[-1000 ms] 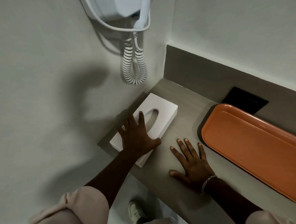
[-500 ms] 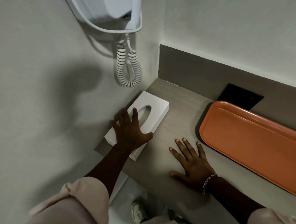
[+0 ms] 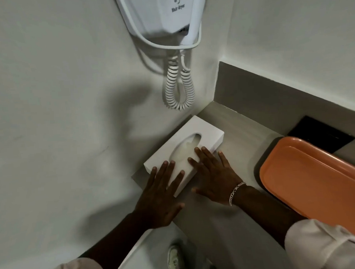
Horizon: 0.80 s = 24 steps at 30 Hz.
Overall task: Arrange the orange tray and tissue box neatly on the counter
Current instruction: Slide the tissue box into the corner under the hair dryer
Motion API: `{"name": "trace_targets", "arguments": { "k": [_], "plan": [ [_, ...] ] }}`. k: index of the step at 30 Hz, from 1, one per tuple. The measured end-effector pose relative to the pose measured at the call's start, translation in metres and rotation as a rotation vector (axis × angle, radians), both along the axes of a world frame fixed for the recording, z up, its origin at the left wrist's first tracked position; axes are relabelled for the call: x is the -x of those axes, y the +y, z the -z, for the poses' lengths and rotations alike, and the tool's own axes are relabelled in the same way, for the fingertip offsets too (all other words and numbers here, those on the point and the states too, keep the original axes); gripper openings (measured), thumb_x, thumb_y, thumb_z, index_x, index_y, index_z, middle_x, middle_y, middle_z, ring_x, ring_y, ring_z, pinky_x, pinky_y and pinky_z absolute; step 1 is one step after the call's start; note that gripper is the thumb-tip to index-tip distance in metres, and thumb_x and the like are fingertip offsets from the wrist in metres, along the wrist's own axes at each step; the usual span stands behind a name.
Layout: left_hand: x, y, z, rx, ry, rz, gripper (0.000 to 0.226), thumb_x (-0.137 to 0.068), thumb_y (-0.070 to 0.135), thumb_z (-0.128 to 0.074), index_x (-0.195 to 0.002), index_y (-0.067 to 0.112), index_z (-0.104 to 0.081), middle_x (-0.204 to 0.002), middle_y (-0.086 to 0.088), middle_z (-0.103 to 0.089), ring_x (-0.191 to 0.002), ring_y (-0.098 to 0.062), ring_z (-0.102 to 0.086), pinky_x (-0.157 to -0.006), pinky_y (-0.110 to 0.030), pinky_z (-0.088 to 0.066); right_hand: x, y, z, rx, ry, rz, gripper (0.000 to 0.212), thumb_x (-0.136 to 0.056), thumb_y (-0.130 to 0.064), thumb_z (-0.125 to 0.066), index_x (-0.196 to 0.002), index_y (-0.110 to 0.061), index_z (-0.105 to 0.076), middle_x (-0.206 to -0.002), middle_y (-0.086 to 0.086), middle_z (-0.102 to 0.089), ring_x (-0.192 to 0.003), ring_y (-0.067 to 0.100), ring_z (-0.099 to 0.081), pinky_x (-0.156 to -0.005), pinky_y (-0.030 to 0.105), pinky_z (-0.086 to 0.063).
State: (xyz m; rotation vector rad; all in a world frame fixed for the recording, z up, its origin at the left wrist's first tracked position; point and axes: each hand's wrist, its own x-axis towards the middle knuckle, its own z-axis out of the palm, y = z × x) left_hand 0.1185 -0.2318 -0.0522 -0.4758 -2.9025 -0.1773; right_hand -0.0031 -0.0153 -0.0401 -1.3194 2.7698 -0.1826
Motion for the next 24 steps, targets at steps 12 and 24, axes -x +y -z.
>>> {"name": "trace_targets", "arguments": {
  "k": [12, 24],
  "plan": [
    [0.040, -0.001, 0.004, 0.024, -0.047, -0.039, 0.090, -0.089, 0.069, -0.040, -0.155, 0.015, -0.015, -0.164, -0.021, -0.013, -0.152, -0.040, -0.006, -0.119, -0.064, -0.018, 0.042, -0.001, -0.001, -0.074, -0.068, 0.005, 0.099, -0.078, -0.081, -0.034, -0.141, -0.046, 0.035, -0.158, -0.008, 0.036, -0.140, 0.011, 0.041, -0.116, 0.054, 0.008],
    [0.078, 0.004, 0.000, 0.062, -0.102, -0.017, 0.094, -0.085, 0.073, -0.040, -0.156, 0.017, -0.012, -0.165, -0.018, -0.010, -0.153, -0.038, -0.003, -0.120, -0.060, -0.010, 0.078, 0.010, 0.000, -0.119, -0.030, 0.001, 0.104, -0.076, -0.084, -0.034, -0.144, -0.042, 0.032, -0.159, -0.004, 0.034, -0.139, 0.013, 0.043, -0.115, 0.058, 0.010]
  ]
}}
